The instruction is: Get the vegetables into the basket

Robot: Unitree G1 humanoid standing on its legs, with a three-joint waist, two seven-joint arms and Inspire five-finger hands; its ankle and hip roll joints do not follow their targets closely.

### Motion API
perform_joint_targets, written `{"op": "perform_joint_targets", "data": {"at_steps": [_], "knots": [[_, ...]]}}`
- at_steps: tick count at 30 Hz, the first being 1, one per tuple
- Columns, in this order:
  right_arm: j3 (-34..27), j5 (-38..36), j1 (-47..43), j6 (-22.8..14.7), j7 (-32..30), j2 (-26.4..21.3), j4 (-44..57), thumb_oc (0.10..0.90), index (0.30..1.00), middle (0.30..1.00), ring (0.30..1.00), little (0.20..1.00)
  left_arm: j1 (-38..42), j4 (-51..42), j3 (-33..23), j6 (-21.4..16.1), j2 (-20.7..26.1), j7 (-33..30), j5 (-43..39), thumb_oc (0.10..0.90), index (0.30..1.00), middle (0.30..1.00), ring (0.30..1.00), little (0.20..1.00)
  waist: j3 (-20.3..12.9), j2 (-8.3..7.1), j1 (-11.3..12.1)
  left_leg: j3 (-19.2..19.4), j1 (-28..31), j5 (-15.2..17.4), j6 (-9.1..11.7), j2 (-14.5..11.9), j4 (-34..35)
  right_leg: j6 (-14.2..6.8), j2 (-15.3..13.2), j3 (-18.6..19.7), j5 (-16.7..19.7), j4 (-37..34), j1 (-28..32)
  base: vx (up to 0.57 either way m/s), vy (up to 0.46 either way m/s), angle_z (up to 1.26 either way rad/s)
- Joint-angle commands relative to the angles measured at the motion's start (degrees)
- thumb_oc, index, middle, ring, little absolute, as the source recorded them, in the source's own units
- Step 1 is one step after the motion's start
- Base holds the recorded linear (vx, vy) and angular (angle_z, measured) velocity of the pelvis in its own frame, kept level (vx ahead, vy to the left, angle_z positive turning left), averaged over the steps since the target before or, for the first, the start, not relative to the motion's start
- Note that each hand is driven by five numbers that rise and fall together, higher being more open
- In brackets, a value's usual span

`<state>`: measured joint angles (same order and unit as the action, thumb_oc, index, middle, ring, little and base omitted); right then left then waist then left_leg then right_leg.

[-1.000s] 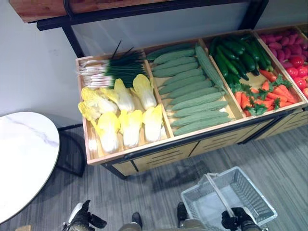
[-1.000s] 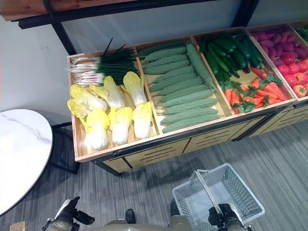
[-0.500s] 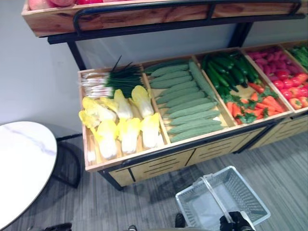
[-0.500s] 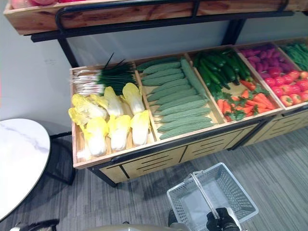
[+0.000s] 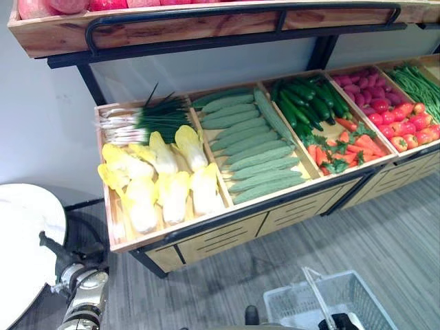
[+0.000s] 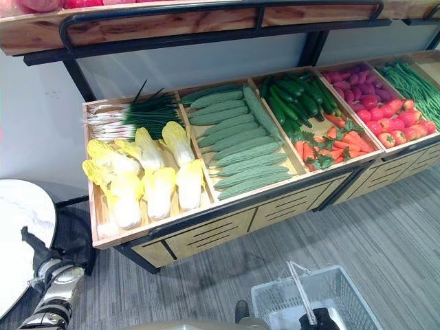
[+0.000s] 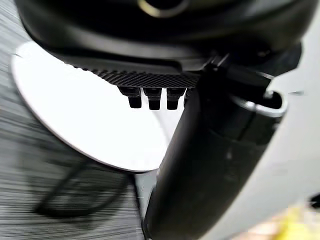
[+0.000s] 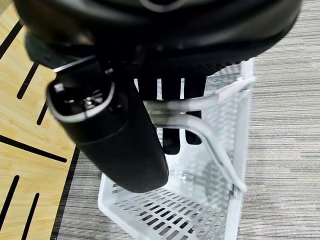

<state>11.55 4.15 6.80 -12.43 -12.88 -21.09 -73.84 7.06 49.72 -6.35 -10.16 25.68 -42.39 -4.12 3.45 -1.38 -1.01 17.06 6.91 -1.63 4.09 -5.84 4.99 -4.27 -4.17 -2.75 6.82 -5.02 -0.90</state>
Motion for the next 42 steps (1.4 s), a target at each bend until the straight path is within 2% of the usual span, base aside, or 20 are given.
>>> {"op": "perform_joint_targets", "data": {"at_steps": [1,7,13,20,29,42], "knots": [[0.4,0.5,-3.3,-1.8,-2.1,-2.0,0.1,0.400,0.300,0.300,0.300,0.300,3.2,-2.9,-0.2,-4.4,5.6,-2.2,4.7,0.900,1.000,1.000,1.000,1.000,-0.2,-1.77,-0.6,-2.4,-0.2,1.8,2.4,-1.5,0.0,-5.5,-5.0,-1.3,-0.3,0.0,1.3,0.00,0.000,0.00],[-0.5,0.9,-3.1,-1.0,-1.3,-2.5,0.2,0.400,0.300,0.300,0.300,0.300,2.8,-16.7,3.0,-4.2,4.3,2.7,7.6,0.900,1.000,1.000,1.000,1.000,-0.2,-1.69,-0.8,-2.6,-0.3,1.8,2.2,-1.6,0.0,-5.4,-5.1,-1.5,-0.2,0.0,1.5,0.00,0.000,0.00],[-0.3,1.0,-3.6,-1.0,-0.5,-2.9,1.2,0.400,0.300,0.300,0.300,0.300,3.8,-19.1,6.7,-4.6,5.2,7.3,10.4,0.900,1.000,1.000,1.000,1.000,0.0,-1.56,-1.3,-2.5,-0.3,1.9,2.2,-1.5,0.0,-5.4,-5.1,-1.1,0.0,0.0,1.3,0.00,0.000,0.00],[0.5,1.6,-4.0,-1.1,-0.2,-2.5,1.5,0.400,0.300,0.300,0.300,0.300,5.2,-20.7,10.5,-4.1,2.3,9.4,12.0,0.900,1.000,1.000,1.000,1.000,0.0,-1.59,-1.8,-1.7,-0.1,2.1,2.0,-1.6,0.0,-5.3,-4.9,-0.5,0.1,0.0,0.9,0.01,-0.005,-0.02],[1.0,2.3,-3.5,-0.5,-0.9,-1.5,0.5,0.400,0.300,0.300,0.300,0.300,5.9,-17.9,9.5,-1.7,-2.3,6.5,9.6,0.900,1.000,1.000,1.000,1.000,0.1,-2.23,-2.1,-1.3,0.0,2.2,1.9,-1.8,0.0,-5.2,-4.5,0.1,0.2,0.0,0.6,0.01,-0.005,-0.02],[1.8,3.0,-2.9,-0.7,-1.7,-0.6,-0.1,0.400,0.300,0.300,0.300,0.300,4.5,-20.9,7.3,-1.2,-1.5,1.2,13.5,0.900,1.000,1.000,1.000,1.000,0.0,-2.69,-1.5,-1.4,0.2,2.3,2.0,-1.8,0.0,-5.1,-4.3,-0.1,-0.1,0.0,1.0,0.00,0.000,0.00]]}}
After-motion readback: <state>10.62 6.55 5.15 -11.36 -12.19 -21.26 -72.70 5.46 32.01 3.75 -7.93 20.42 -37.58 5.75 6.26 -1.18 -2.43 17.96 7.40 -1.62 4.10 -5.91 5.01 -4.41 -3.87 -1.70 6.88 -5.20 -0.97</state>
